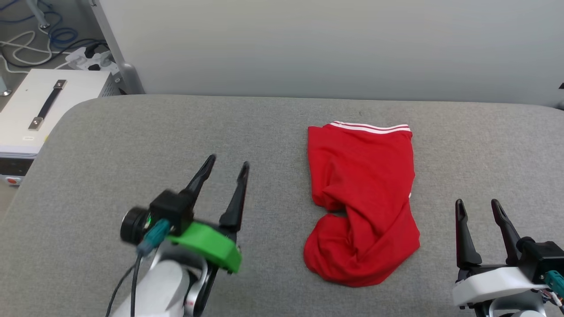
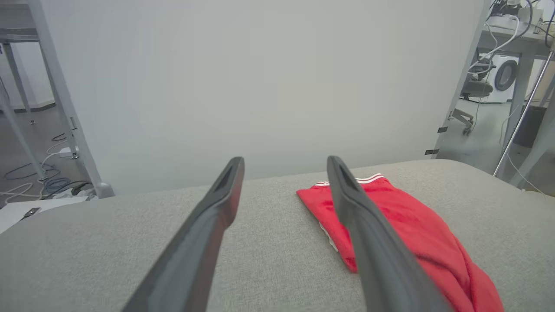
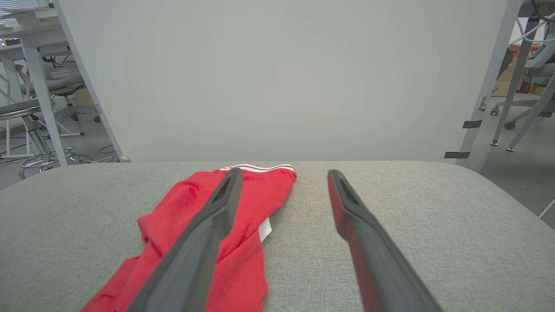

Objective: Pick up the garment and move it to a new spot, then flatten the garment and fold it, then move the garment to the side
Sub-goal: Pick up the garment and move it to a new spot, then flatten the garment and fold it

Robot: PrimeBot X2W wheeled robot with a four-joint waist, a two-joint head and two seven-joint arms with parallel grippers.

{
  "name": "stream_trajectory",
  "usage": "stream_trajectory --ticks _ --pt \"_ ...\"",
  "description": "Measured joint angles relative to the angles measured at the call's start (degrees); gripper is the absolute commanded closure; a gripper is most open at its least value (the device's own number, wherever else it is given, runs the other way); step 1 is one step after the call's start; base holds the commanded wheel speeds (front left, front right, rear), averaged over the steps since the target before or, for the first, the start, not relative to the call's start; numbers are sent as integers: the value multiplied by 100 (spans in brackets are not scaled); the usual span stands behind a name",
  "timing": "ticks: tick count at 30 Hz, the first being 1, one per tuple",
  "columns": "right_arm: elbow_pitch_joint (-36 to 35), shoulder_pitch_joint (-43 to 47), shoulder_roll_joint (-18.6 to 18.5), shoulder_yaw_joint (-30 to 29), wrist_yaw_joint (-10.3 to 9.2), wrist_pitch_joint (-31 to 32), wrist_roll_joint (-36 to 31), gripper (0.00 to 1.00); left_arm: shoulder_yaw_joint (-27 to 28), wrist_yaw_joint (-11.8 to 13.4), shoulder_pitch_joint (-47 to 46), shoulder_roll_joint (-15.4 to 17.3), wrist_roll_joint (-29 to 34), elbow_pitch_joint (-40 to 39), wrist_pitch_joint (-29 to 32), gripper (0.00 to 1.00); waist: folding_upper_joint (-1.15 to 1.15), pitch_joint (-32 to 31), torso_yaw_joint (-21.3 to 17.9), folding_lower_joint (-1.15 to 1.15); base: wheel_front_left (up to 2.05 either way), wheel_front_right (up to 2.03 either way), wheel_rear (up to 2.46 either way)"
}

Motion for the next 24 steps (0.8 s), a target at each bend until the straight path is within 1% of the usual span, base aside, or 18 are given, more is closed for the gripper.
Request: stream_trajectory --ticks 3,7,8,9,10,11,13,17,22,24 --pt "26 53 0 19 0 19 -1 0 452 -33 609 -158 225 -207 0 0 0 -39 15 0 0 0 0" --pt "77 107 0 77 -1 26 -1 0 965 -183 1226 -488 438 -290 0 0 0 -98 14 0 0 0 0" --pt "83 112 1 90 0 29 -1 0 1071 -254 1329 -561 522 -302 0 0 0 -112 13 0 0 0 0" --pt "90 127 0 116 0 44 -1 0 1328 -476 1533 -758 770 -294 0 0 0 -142 14 0 0 0 0" --pt "90 143 0 125 0 51 -1 0 1414 -544 1574 -834 833 -290 0 0 0 -147 13 0 0 0 0" --pt "90 152 1 129 0 51 -1 0 1452 -588 1594 -869 880 -288 0 0 0 -146 13 0 0 0 0" --pt "90 175 0 138 0 69 -1 0 1581 -758 1644 -1000 1033 -259 0 0 0 -151 11 0 0 0 0" --pt "89 178 1 146 0 93 -1 0 1761 -950 1652 -1178 1236 -221 0 0 0 -150 5 0 0 0 0" --pt "79 178 0 159 0 205 -51 0 1887 -1105 1651 -1291 1403 -164 0 0 0 -90 25 0 0 0 0" --pt "74 176 -49 236 0 460 -68 0 1922 -1166 1642 -1356 1450 -148 0 0 0 -42 52 0 0 0 0"
